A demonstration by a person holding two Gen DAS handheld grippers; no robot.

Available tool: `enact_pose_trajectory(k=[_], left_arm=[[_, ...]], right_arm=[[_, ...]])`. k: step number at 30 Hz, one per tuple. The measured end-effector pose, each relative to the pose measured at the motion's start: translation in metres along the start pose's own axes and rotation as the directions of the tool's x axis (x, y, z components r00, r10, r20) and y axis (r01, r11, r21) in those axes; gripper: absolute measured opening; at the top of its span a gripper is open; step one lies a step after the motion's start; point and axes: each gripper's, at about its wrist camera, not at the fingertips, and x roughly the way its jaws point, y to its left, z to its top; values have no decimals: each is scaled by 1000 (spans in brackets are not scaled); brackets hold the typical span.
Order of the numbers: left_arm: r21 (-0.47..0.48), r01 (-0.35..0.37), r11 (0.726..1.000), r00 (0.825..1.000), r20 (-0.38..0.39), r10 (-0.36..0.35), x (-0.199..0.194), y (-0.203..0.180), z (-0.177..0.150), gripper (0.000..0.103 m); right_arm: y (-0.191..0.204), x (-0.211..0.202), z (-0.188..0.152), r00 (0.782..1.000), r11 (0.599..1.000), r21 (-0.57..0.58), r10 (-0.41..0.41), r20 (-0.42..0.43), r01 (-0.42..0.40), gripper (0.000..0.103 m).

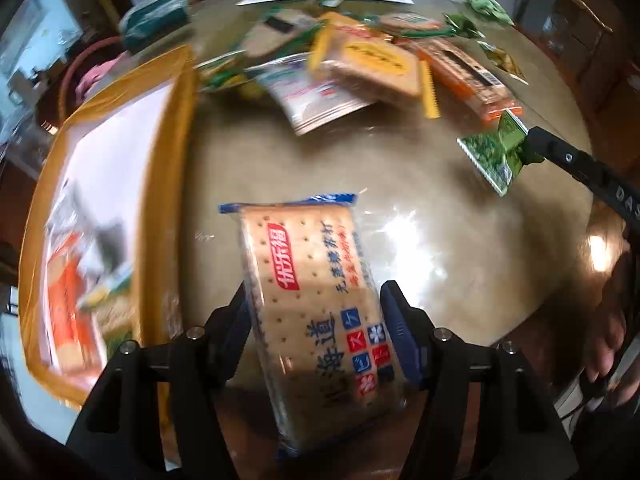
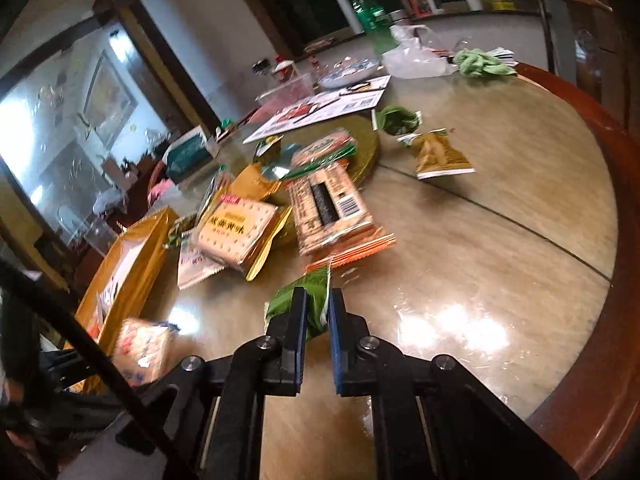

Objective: Organize snacks
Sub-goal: 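Carry both packs over the tray box and open both tools to drop them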

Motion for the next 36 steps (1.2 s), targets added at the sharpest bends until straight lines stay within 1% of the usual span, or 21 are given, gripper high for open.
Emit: enact_pose_trajectory(k=[1, 2, 4, 7, 8, 9, 10, 12, 15, 17, 19, 22, 24, 26, 28, 29, 31, 34, 36], left_arm=[[-13, 9, 1000, 1000, 6, -9, -1, 4, -4, 70], [-19, 19, 1000, 1000, 16, -19, -1, 7, -7, 70], [-27, 24, 999, 999, 38, -23, -2, 8, -13, 71], [-15, 29, 999, 996, 82, -28, -7, 7, -25, 70], [-7, 27, 1000, 995, 99, -26, -8, 6, -28, 70], [-6, 23, 1000, 993, 113, -22, -8, 5, -30, 64], [-7, 23, 1000, 991, 131, -21, -12, 5, -32, 58], [-9, 38, 999, 988, 148, -36, -10, 7, -29, 58], [-3, 56, 998, 982, 180, -54, -12, 8, -35, 57], [-22, 102, 994, 977, 191, -97, -16, 13, -39, 57], [-44, 150, 988, 971, 197, -139, -19, 16, -40, 57], [-71, 183, 980, 960, 229, -163, -33, 23, -41, 57], [-86, 222, 971, 943, 270, -192, -48, 32, -43, 57], [-105, 259, 960, 925, 313, -215, -65, 45, -45, 57], [-137, 274, 952, 911, 355, -212, -79, 62, -45, 57], [-156, 275, 949, 908, 368, -203, -84, 71, -44, 57], [-197, 273, 942, 904, 389, -181, -92, 91, -42, 57], [-277, 262, 924, 897, 424, -127, -100, 131, -40, 57], [-326, 234, 916, 899, 431, -76, -100, 157, -39, 56]], right_arm=[[1, 3, 0, 1000, 1000, -8, 9, -17, -9, 12], [2, 6, -1, 999, 1000, -11, 11, -39, -11, 15], [5, 9, -1, 998, 1000, -19, 8, -55, -9, 19], [6, 11, -1, 996, 999, -23, 25, -82, -27, 22], [6, 13, 0, 995, 999, -19, 28, -91, -30, 22], [7, 13, 0, 996, 999, -21, 26, -90, -28, 22], [8, 13, -1, 996, 999, -25, 19, -93, -22, 21], [9, 15, -1, 995, 1000, -30, -7, -99, 4, 7], [11, 8, -4, 997, 999, -25, -30, -78, 29, 6], [13, -1, -7, 998, 1000, -2, -9, -56, 9, 6], [18, -10, -8, 999, 1000, 4, 14, -32, -14, 6], [35, -22, -7, 998, 998, -8, 65, -4, -65, 6], [54, -29, -6, 992, 992, -39, 123, 7, -122, 6], [74, -31, -3, 988, 986, -77, 152, 11, -151, 6], [93, -28, -2, 983, 976, -117, 185, 1, -183, 6], [104, -25, -2, 980, 971, -138, 199, -5, -197, 6], [120, -17, -1, 974, 961, -163, 223, -27, -225, 6], [147, 2, 0, 962, 943, -191, 261, -78, -272, 6], [165, 12, 0, 956, 930, -223, 278, -97, -293, 6]])
